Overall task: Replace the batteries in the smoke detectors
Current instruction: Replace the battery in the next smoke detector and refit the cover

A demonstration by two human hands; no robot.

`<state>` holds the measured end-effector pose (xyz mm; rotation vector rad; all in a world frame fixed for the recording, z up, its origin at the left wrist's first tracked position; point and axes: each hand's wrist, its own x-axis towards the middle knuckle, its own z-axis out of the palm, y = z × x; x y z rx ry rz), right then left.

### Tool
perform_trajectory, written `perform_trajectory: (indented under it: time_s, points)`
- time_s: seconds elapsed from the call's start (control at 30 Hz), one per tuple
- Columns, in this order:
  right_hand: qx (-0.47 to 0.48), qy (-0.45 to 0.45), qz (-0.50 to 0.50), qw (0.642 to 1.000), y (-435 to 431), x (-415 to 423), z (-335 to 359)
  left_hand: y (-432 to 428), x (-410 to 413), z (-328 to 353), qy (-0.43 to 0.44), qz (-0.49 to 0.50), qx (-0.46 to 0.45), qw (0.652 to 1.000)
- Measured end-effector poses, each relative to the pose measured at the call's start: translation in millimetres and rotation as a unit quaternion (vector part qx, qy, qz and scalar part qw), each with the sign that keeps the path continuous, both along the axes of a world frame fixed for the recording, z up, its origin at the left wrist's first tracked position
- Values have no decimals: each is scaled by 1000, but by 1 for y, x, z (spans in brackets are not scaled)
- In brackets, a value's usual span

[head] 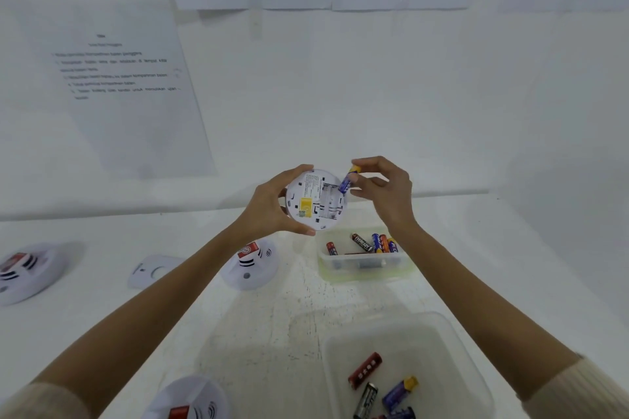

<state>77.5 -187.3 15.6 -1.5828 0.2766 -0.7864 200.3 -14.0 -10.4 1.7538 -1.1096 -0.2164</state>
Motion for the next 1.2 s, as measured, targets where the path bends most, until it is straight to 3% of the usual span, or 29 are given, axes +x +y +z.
perform_trajectory:
  time_s: [0.13,0.27,0.33,0.43,0.63,0.8,1.07,1.2]
  points:
    - [-108,12,-6,994,6,4,2,-5,-3,2,-10,-5,-6,1000]
    - [-255,76,-38,963,6,10,-12,-3,-2,4,-8,9,-23,1000]
    - [-216,84,-32,972,7,11,-13,0,-3,4,-9,16,-25,1000]
    - [-73,104,41,991,11,13,-10,1,-5,1,-21,12,-21,999]
    - [29,135,124,983,7,13,-1,3,-8,1,-14,3,-19,1000]
    - [55,131,97,985,5,12,-2,1,-11,5,-22,-13,-18,1000]
    - [16,121,79,989,3,9,-6,4,-12,4,3,-10,-17,1000]
    - [124,102,138,977,-6,1,-8,6,-9,8,1,1,-18,1000]
